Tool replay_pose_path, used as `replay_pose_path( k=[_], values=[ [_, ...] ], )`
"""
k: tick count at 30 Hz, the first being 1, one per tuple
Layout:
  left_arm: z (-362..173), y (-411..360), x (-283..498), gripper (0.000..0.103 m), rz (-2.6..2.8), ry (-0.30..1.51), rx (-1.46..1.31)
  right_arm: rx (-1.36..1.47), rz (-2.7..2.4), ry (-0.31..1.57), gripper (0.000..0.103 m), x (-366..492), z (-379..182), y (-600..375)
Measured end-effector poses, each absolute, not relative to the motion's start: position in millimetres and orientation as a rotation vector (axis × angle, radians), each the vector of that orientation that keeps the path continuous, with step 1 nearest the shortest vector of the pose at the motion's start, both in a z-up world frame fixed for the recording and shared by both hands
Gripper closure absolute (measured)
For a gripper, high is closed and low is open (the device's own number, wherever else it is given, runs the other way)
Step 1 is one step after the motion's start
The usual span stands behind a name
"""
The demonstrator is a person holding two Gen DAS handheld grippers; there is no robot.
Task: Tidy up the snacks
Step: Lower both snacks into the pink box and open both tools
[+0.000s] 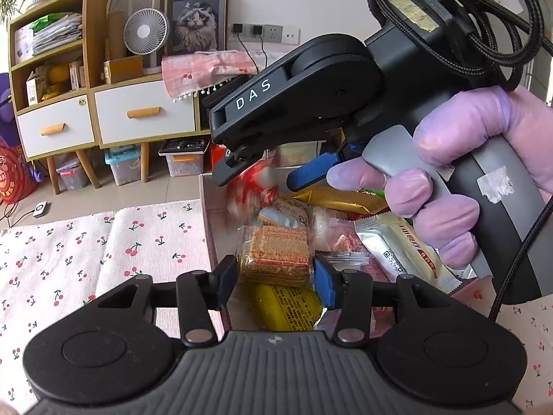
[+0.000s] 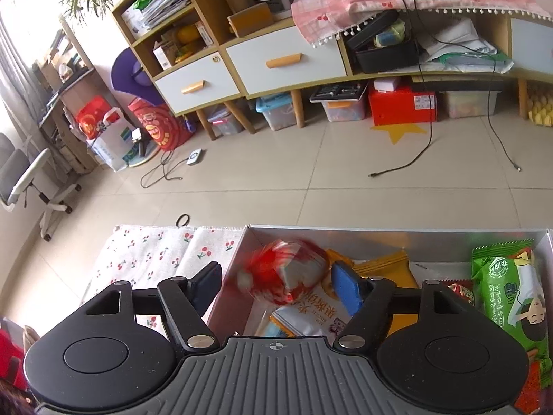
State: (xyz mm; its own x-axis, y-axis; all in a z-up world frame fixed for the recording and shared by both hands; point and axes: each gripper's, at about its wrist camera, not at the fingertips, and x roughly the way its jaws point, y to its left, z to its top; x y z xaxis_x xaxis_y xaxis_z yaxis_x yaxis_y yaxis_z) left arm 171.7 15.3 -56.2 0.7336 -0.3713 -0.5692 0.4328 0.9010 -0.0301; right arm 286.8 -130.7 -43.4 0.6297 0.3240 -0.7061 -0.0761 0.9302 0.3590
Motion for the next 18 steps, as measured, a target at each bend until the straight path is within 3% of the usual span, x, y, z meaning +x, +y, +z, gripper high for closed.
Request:
replay_pose_path(
  k=[8, 13, 18],
  values=[
    [-53.9, 14.0, 172.5, 0.049, -0.44, 0.604, 0.113, 0.325, 0.224, 0.857, 0.027, 280.9, -34.3, -136.7],
    [-46.3, 11.4, 170.2, 0.027, -0.437, 0.62, 0.118, 0.31, 0.219, 0.844, 0.022, 264.4, -19.3, -144.4],
    [-35.7, 7.6, 156.6, 0.014, -0.415, 0.636, 0.135, 0.302, 0.181, 0.822, 0.018, 235.4, -2.1, -163.1]
  ],
)
